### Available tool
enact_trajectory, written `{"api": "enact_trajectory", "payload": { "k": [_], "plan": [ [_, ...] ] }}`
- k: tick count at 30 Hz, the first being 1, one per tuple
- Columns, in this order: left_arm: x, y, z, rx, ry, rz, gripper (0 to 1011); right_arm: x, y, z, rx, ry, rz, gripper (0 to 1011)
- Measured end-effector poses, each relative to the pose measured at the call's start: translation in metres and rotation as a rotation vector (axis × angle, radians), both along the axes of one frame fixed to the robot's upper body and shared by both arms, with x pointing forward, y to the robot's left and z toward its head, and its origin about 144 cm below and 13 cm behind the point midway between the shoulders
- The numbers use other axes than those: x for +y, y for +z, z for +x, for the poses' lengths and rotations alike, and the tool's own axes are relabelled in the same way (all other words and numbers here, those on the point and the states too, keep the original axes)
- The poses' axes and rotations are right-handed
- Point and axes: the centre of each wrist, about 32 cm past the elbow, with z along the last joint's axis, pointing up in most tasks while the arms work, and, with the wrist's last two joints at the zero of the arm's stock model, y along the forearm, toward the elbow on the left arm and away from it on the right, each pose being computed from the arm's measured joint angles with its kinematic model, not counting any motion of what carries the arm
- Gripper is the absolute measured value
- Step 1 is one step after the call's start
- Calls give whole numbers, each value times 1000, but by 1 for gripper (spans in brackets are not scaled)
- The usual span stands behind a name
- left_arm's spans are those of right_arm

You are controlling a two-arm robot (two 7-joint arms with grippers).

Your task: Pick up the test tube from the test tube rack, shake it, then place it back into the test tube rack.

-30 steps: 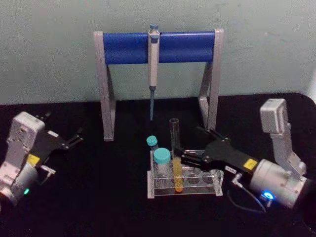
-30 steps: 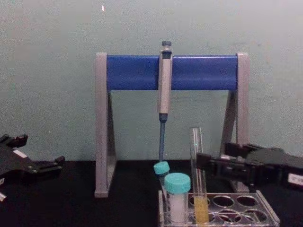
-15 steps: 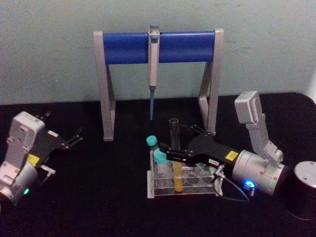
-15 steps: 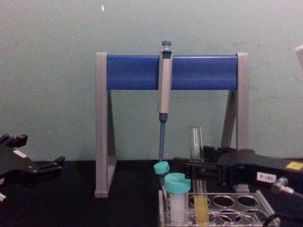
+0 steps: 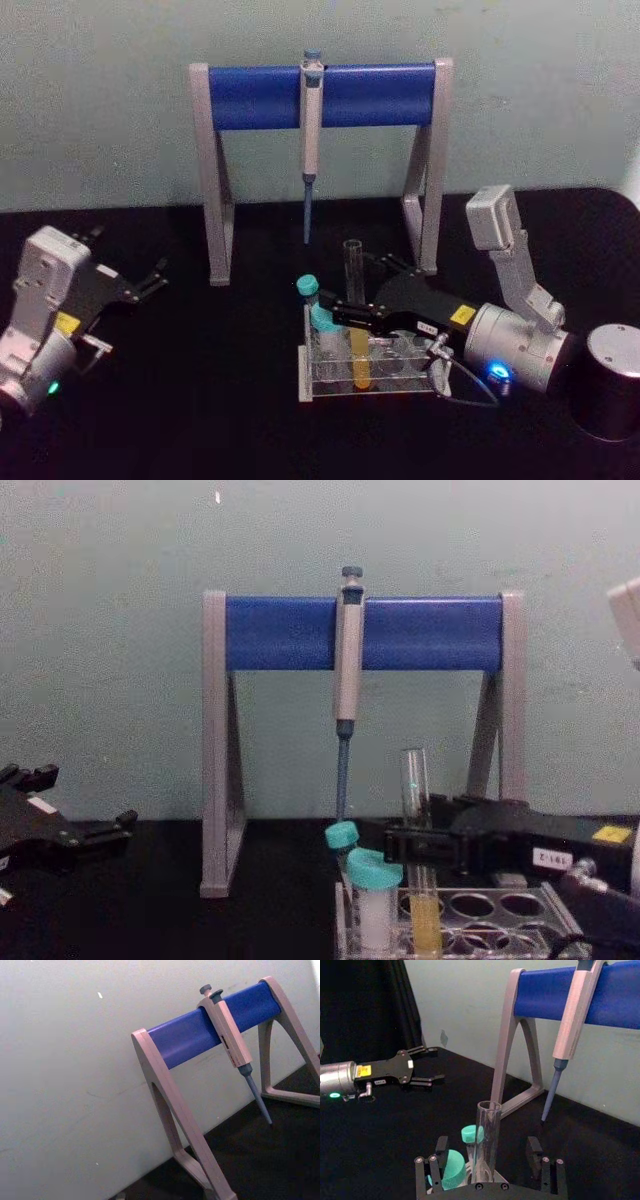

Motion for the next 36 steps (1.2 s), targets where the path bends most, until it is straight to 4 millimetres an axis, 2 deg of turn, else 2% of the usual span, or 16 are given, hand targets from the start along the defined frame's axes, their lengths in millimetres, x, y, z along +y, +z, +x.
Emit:
{"api": "enact_trajectory", "payload": {
  "k": [9,13,16,17,20,21,23,31,33,36],
  "plan": [
    [0,0,0,0,0,0,1002,0,0,0,-1,0,1,1000],
    [0,0,0,0,0,0,1001,0,0,-1,-1,0,1,944],
    [0,0,0,0,0,0,1001,-1,0,-1,-1,-1,1,873],
    [0,0,0,0,0,0,1001,-1,0,-1,-1,-1,1,822],
    [0,0,0,0,0,0,1001,-1,0,-1,-1,-1,1,766],
    [0,0,0,0,0,0,1001,-1,0,-1,-1,-1,2,708],
    [0,0,0,0,0,0,1001,-1,0,-1,-1,-1,2,672],
    [0,0,0,0,0,0,1001,-1,0,-1,-1,-2,2,383],
    [0,0,0,0,0,0,1001,-1,0,-1,-1,-2,2,351],
    [0,0,0,0,0,0,1001,-1,0,-1,-1,-2,3,237]
  ]
}}
